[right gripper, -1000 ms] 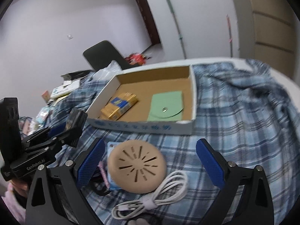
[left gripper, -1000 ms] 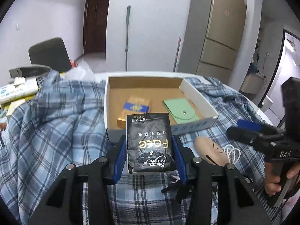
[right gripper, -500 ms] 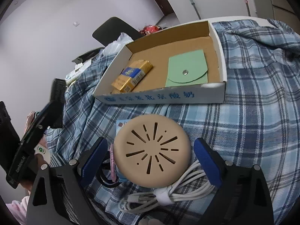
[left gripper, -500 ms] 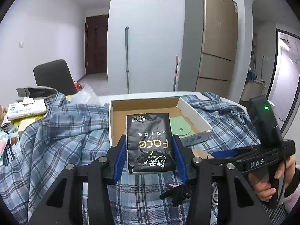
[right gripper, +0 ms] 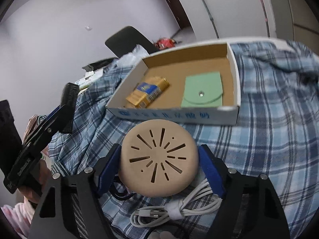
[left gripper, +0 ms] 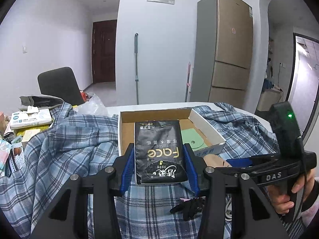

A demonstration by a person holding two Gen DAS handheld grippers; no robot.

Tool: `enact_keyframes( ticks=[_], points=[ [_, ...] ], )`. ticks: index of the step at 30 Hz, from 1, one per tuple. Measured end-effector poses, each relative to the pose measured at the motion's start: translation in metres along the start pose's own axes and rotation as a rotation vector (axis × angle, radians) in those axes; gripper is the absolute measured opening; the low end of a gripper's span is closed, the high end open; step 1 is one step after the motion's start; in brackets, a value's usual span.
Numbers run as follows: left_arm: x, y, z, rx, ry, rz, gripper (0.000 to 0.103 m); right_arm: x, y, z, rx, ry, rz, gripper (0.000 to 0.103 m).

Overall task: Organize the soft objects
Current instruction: 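Lift the beige disc with the right gripper while the left gripper carries the black packet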

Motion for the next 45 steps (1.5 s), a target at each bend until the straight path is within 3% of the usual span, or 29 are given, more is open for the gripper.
enact_keyframes(
  ticks=[5, 13, 22, 39, 40, 45],
  points=[
    [-0.005, -0.001, -0.002, -0.006, 0.025, -0.011, 0.049, -0.007, -0.011, -0.001, -0.073, 0.030, 0.030, 0.077],
    [-0.005, -0.001, -0.002, -0.003, 0.025, -0.010, 0.049, 0.018, -0.037, 0.011, -0.230, -0.069, 0.071, 0.082],
    [0.000, -0.003, -0.001, -0.017, 0.001, -0.009, 0.049, 0.031, -0.034, 0.015, -0.227, -0.119, 0.061, 0.082],
    [-0.002, -0.003, -0.001, -0.019, 0.007, -0.016, 0.049, 0.030, -0.045, 0.018, -0.321, -0.084, 0.203, 0.087],
    [-0.002, -0.003, -0.001, -0.019, 0.007, -0.016, 0.049, 0.030, -0.044, 0.018, -0.321, -0.086, 0.205, 0.082],
    [-0.003, -0.003, -0.001, -0.021, 0.009, -0.015, 0.049, 0.017, -0.042, 0.015, -0.310, -0.025, 0.221, 0.079]
  ],
)
Point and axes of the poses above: each gripper's, at about its wrist camera, not at the fingertips, and x roughly the way its jaws point, y to its right, z to its underside, the point moved 6 cm from there along x, roughly the way its jaws point, and after that the axes turned 7 degrees about -y, right-handed, at the moved point
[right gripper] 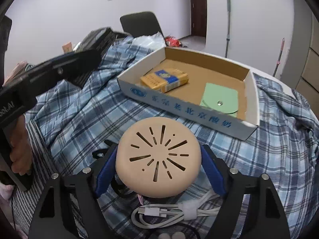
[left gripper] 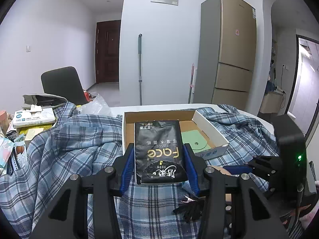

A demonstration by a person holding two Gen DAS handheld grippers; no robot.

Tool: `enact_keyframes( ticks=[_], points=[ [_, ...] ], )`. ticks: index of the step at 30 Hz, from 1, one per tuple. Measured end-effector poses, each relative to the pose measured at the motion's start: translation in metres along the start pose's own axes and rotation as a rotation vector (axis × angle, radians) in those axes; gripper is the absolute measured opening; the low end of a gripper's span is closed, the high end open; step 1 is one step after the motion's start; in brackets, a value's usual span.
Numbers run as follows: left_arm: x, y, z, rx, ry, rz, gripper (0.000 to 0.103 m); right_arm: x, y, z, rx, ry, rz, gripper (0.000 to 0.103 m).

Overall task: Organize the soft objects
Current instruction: 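Lift the beige disc with the right gripper while the left gripper carries the black packet, then set the beige disc on the green pouch with the right gripper while the left drops the black packet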

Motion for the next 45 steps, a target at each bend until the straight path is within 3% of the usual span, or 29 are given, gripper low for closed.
enact_keyframes(
  ticks=[6, 12, 14, 23, 31, 37, 45],
  points=[
    [-0.005, -0.004, -0.002, -0.005, 0.031, -0.012, 0.049, -0.031, -0.001, -0.006, -0.014, 0.150, 0.049, 0.079],
    [-0.018, -0.004, -0.009, 0.015, 0.082, -0.043, 0.049, -0.066, 0.009, -0.021, 0.017, 0.281, 0.169, 0.079],
    [-0.027, -0.001, -0.015, 0.033, 0.108, -0.074, 0.049, -0.076, 0.013, -0.029, 0.039, 0.292, 0.192, 0.079],
    [-0.042, 0.006, -0.063, 0.038, 0.135, -0.065, 0.049, -0.121, 0.027, -0.085, 0.086, 0.379, 0.275, 0.080],
    [-0.040, 0.003, -0.110, 0.038, 0.156, -0.075, 0.049, -0.121, 0.044, -0.120, 0.146, 0.391, 0.277, 0.080],
    [-0.020, -0.001, -0.132, 0.047, 0.140, -0.075, 0.049, -0.097, 0.065, -0.132, 0.206, 0.376, 0.275, 0.080],
    [0.032, -0.002, -0.123, 0.085, 0.046, -0.089, 0.049, -0.038, 0.089, -0.119, 0.245, 0.278, 0.247, 0.080]
  ],
)
Point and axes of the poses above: each gripper's, at about its wrist camera, not at the fingertips, and x roughly the way its jaws point, y to its right, z to its underside, the point moved 6 cm from there along x, roughly the way its jaws point, and after that the axes turned 7 degrees about -y, right-handed, at the moved point
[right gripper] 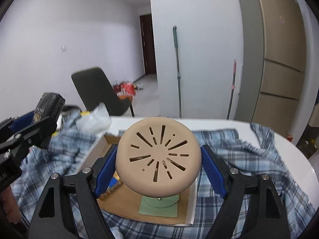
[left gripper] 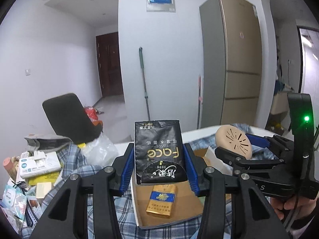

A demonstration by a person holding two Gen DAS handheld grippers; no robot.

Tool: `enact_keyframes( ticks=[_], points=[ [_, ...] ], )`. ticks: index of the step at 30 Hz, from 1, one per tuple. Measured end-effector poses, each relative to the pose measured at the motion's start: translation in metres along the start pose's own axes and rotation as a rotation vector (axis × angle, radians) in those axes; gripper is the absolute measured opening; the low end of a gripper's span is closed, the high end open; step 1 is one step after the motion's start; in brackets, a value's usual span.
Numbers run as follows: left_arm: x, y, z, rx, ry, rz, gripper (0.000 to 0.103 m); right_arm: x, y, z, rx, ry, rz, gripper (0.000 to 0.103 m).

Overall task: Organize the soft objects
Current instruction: 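Set the beige disc on the green pouch with the right gripper while the left drops the black packet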

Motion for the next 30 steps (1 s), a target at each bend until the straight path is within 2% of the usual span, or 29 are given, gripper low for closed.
enact_keyframes(
  ticks=[4, 10, 15, 19, 21, 22, 24, 25, 30],
  points=[
    [0.032, -0.003, 0.018, -0.013, -0.081, 0.023, 0.049, 0.028, -0.001, 0.017, -0.012, -0.087, -0.022, 0.080],
    [0.079, -0.001, 0.047, 0.024, -0.204, 0.004, 0.049, 0.059, -0.008, 0.045, -0.051, -0.202, -0.030, 0.080],
    [0.099, 0.001, 0.067, 0.037, -0.286, 0.014, 0.049, 0.075, -0.009, 0.060, -0.067, -0.272, -0.033, 0.080],
    [0.105, 0.002, 0.073, 0.044, -0.311, 0.013, 0.049, 0.079, -0.005, 0.062, -0.050, -0.290, -0.047, 0.081],
    [0.106, 0.000, 0.074, 0.033, -0.313, 0.017, 0.056, 0.080, -0.003, 0.062, -0.044, -0.295, -0.052, 0.082],
    [0.106, 0.000, 0.075, 0.031, -0.315, 0.014, 0.069, 0.082, -0.003, 0.062, -0.044, -0.303, -0.046, 0.083],
    [0.106, -0.001, 0.074, 0.026, -0.311, 0.007, 0.085, 0.083, 0.000, 0.062, -0.043, -0.310, -0.014, 0.089],
    [0.105, -0.002, 0.073, 0.018, -0.302, -0.002, 0.086, 0.082, 0.000, 0.061, -0.048, -0.300, -0.003, 0.093],
    [0.096, -0.009, 0.066, -0.016, -0.269, -0.007, 0.086, 0.066, 0.000, 0.050, -0.054, -0.245, -0.001, 0.094]
  ],
)
Point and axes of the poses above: each gripper's, at about its wrist camera, not at the fingertips, and x roughly the way its jaws point, y to its right, z to its underside, the point moved 6 cm from there along x, roughly the way its jaws point, and after that the axes turned 7 degrees about -y, right-handed, at the moved point
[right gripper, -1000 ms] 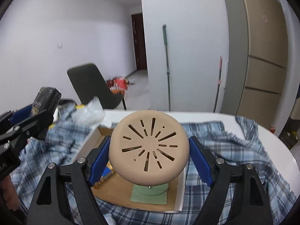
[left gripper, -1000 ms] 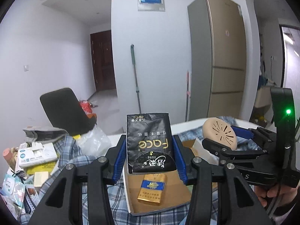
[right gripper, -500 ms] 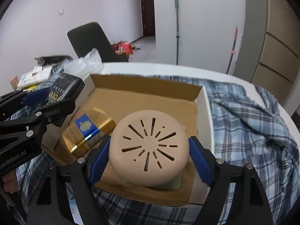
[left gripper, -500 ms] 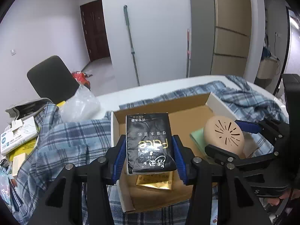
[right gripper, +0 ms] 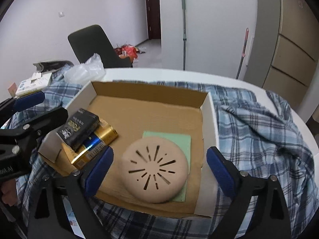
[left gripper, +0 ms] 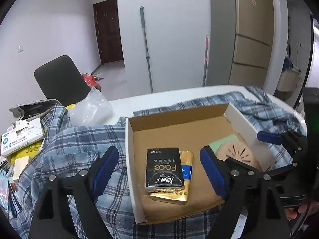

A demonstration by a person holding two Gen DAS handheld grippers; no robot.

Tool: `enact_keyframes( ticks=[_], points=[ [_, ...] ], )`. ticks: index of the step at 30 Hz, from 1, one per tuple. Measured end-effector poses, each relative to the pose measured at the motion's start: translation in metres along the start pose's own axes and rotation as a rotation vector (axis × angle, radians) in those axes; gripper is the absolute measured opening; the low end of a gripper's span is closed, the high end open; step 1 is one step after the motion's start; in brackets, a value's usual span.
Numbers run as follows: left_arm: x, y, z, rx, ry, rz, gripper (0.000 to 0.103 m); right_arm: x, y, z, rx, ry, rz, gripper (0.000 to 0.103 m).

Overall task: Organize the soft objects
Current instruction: 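Set the beige disc on the green pouch with the right gripper while the left drops the black packet, then move both grippers back from the box toward the remaining items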

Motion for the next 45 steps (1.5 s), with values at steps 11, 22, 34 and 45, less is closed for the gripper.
enact_keyframes(
  ticks=[11, 22, 34, 45],
  points=[
    [-0.099, -0.004, -0.025, -0.007, 0.183, 0.006, 0.086, -0.098, -0.006, -0.023, -0.004, 0.182, -0.022, 0.094],
    [-0.202, 0.007, 0.005, -0.005, 0.315, 0.057, 0.087, -0.199, -0.014, 0.023, 0.005, 0.330, -0.001, 0.095],
    [-0.220, 0.022, 0.082, -0.018, 0.293, 0.104, 0.103, -0.207, -0.002, 0.098, 0.040, 0.295, 0.031, 0.096],
    [-0.190, 0.025, 0.128, -0.001, 0.246, 0.075, 0.103, -0.162, 0.013, 0.154, 0.069, 0.125, 0.036, 0.096]
  ],
)
Point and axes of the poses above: each gripper's, at about its wrist camera, not at the fingertips, and x roughly the way its jaws point, y to its right, z to its underside, the point moved 6 cm from there along x, roughly the way its jaws point, and after that the axes turned 7 degrees about -y, right-handed, at the moved point
